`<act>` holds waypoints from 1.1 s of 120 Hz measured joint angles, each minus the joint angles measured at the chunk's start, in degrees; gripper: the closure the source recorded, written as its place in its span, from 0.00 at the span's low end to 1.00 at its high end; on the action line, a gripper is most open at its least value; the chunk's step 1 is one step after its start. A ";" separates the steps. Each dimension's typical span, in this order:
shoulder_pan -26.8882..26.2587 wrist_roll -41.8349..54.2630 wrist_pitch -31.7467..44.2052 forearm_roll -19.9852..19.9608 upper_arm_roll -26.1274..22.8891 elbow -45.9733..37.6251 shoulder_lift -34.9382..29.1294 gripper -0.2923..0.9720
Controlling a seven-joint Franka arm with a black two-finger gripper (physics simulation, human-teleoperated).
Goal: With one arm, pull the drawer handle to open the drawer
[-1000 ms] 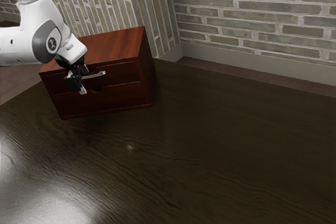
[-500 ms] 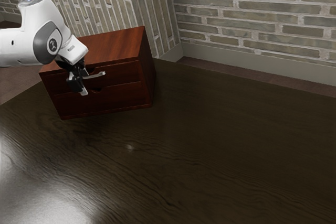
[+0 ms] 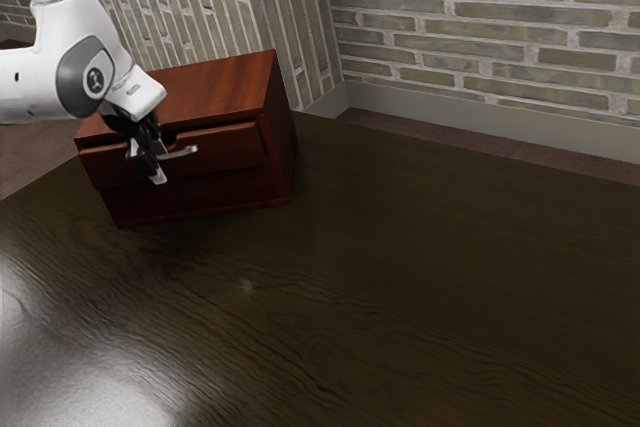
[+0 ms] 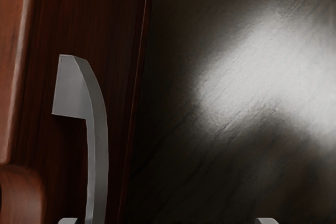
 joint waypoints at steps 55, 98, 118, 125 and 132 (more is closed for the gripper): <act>-1.50 -2.55 -3.01 0.09 -0.39 -6.81 -5.79 0.47; -2.33 -4.34 -2.69 0.62 -1.14 -13.53 -11.27 0.46; -2.15 -4.93 -2.69 0.73 -1.68 -16.70 -14.48 0.51; -1.92 -5.10 -2.71 0.75 -2.04 -17.67 -15.33 0.50; -1.72 -5.28 -2.68 0.76 -2.36 -18.61 -16.02 0.48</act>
